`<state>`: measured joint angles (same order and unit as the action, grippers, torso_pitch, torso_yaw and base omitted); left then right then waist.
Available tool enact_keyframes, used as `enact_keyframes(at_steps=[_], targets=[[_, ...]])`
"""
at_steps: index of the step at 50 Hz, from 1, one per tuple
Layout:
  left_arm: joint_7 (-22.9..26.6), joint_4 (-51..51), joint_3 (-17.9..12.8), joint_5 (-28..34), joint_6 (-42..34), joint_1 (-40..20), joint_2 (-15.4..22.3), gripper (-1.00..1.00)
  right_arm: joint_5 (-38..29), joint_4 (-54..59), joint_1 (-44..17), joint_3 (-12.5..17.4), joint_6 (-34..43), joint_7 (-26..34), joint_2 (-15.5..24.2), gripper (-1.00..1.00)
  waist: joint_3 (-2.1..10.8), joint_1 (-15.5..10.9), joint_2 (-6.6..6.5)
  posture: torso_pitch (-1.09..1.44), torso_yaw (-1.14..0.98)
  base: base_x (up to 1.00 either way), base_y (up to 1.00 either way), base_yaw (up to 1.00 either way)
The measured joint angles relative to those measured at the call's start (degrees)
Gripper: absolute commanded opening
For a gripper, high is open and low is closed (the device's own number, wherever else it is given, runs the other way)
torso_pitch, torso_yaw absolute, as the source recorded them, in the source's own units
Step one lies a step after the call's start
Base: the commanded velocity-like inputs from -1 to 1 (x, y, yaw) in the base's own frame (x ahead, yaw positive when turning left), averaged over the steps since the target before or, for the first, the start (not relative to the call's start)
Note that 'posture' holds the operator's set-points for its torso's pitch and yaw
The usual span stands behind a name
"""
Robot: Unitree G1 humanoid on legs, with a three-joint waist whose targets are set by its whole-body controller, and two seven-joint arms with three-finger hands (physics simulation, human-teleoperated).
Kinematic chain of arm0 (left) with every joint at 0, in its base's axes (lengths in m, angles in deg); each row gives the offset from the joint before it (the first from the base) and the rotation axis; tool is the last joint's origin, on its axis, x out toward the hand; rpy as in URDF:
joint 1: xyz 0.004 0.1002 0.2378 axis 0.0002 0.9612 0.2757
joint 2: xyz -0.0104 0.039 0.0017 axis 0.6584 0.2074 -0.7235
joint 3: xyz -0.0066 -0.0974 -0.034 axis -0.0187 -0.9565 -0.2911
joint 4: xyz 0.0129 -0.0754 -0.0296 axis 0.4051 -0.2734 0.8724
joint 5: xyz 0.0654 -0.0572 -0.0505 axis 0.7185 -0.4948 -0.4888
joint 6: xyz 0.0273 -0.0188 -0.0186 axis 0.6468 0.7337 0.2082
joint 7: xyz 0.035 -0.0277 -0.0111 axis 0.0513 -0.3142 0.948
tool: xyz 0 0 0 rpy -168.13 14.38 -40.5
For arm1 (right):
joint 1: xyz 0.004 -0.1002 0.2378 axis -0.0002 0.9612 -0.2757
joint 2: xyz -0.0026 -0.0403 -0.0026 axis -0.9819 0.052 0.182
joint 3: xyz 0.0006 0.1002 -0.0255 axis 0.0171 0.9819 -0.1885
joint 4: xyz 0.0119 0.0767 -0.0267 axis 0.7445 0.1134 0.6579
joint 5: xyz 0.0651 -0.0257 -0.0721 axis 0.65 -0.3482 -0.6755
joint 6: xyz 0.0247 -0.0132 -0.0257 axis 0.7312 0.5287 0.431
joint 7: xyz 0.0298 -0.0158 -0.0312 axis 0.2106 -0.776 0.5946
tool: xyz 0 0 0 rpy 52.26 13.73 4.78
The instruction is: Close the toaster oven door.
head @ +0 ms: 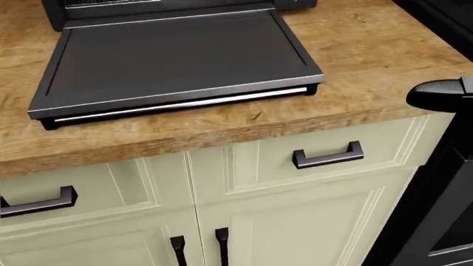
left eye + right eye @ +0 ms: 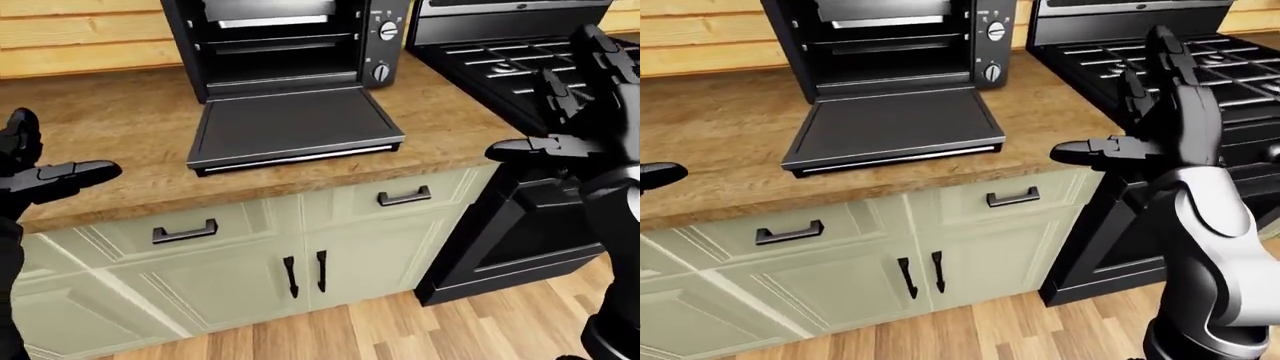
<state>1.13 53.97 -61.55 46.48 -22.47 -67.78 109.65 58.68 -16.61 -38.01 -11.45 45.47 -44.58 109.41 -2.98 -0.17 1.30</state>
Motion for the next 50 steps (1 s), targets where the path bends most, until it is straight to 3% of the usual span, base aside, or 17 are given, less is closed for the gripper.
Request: enact_keyframes(at_steps=[2,5,8,10,11,13,16,21,24,26,30,33,37,38,42,50], targets=[[0.24,0.21,0.26,-0.33,-0.23,-0.13,0.20,1.00,-0.20,0.37,0.17,0.34,0.57,-0.37,0.08,1.00,0.04,0.60,0.09,0.00,0.00,0.17,0.00,0.00],[0.22,0.23,-0.32,-0.49,-0.16,-0.42,0.67,1.00,0.01,-0.30,-0.66,0.40,0.99,-0.68,0.53,1.00,0.29,0.64,-1.10,0.00,0.00,0.16,0.00,0.00],[-0.09,0.69,-0.99,-0.48,0.10,-0.57,1.00,1.00,0.33,-1.33,-1.00,0.45,0.37,-0.63,0.73,1.00,-0.07,0.93,-3.16,0.00,0.00,0.17,0.00,0.00],[-0.19,0.75,-1.09,-0.54,0.23,-0.73,1.28,1.00,0.73,-1.70,-1.54,0.42,0.72,-0.81,1.01,1.00,0.29,0.99,-5.49,0.00,0.00,0.16,0.00,0.00],[-0.25,0.46,-1.24,-0.51,0.36,-0.62,1.27,1.00,0.83,-1.92,-1.27,0.12,0.60,-0.78,0.47,1.00,0.18,0.52,-4.90,0.00,0.00,0.17,0.00,0.00],[-0.56,-0.35,-1.26,-0.27,0.09,-0.09,0.88,1.00,1.29,-1.52,-0.66,-0.86,0.98,-0.49,0.11,1.00,-0.24,-0.15,-5.07,0.00,0.00,0.17,0.00,0.00],[-0.69,-0.71,-1.08,0.03,-0.29,0.05,0.85,1.00,1.52,-0.88,-0.37,-1.04,1.59,-0.28,0.22,1.00,0.31,-0.38,-4.40,0.00,0.00,0.16,0.00,0.00],[-0.40,-0.05,-1.31,-0.05,0.25,-0.27,1.13,1.00,0.79,-1.40,-0.55,-0.39,0.20,-0.23,0.25,1.00,0.13,-0.61,-0.90,0.00,0.00,0.17,0.00,0.00],[-0.36,-0.08,-1.39,-0.01,0.43,-0.42,1.14,1.00,0.77,-1.47,-0.91,-0.35,0.10,-0.20,0.52,1.00,0.71,-0.74,1.69,0.00,0.00,0.16,0.00,0.00],[-0.21,0.02,-0.46,-0.22,0.27,-0.13,0.42,1.00,0.60,-0.99,-0.44,0.26,0.18,-0.37,0.41,1.00,0.20,0.02,0.47,0.00,0.00,0.16,0.00,0.00],[0.08,-0.17,-0.04,-0.61,-0.43,-0.15,0.63,1.00,0.06,0.07,-0.03,0.19,0.70,-0.61,0.31,1.00,0.31,0.55,-0.09,0.00,0.00,0.17,0.00,0.00],[-0.08,0.14,-0.64,-0.47,-0.02,-0.45,0.98,1.00,-0.05,-0.38,-0.44,0.06,0.01,-0.33,0.45,1.00,0.02,0.57,-1.96,0.00,0.00,0.16,0.00,0.00],[-0.23,0.14,-1.16,-0.57,0.42,-0.93,1.55,1.00,0.11,-0.90,-1.00,0.09,-0.09,-0.33,0.41,1.00,0.38,0.77,-5.41,0.00,0.00,0.17,0.00,0.00],[-0.36,-0.24,-1.50,-0.64,0.43,-0.89,1.65,1.00,0.31,-1.11,-0.89,-0.29,0.16,-0.36,0.03,1.00,0.11,0.34,-4.75,0.00,0.00,0.16,0.00,0.00],[-1.16,-1.65,-1.85,-0.69,-0.60,-0.30,1.57,1.00,1.28,-1.14,-0.88,-1.31,1.65,-0.27,0.16,1.00,0.27,-0.40,-4.49,0.00,0.00,0.17,0.00,0.00],[-1.52,-0.42,-1.92,-1.64,-0.23,-1.13,2.34,1.00,1.64,-2.01,-2.04,-0.02,1.08,-0.77,1.27,1.00,0.68,-0.63,1.24,0.00,0.00,0.17,0.00,0.00]])
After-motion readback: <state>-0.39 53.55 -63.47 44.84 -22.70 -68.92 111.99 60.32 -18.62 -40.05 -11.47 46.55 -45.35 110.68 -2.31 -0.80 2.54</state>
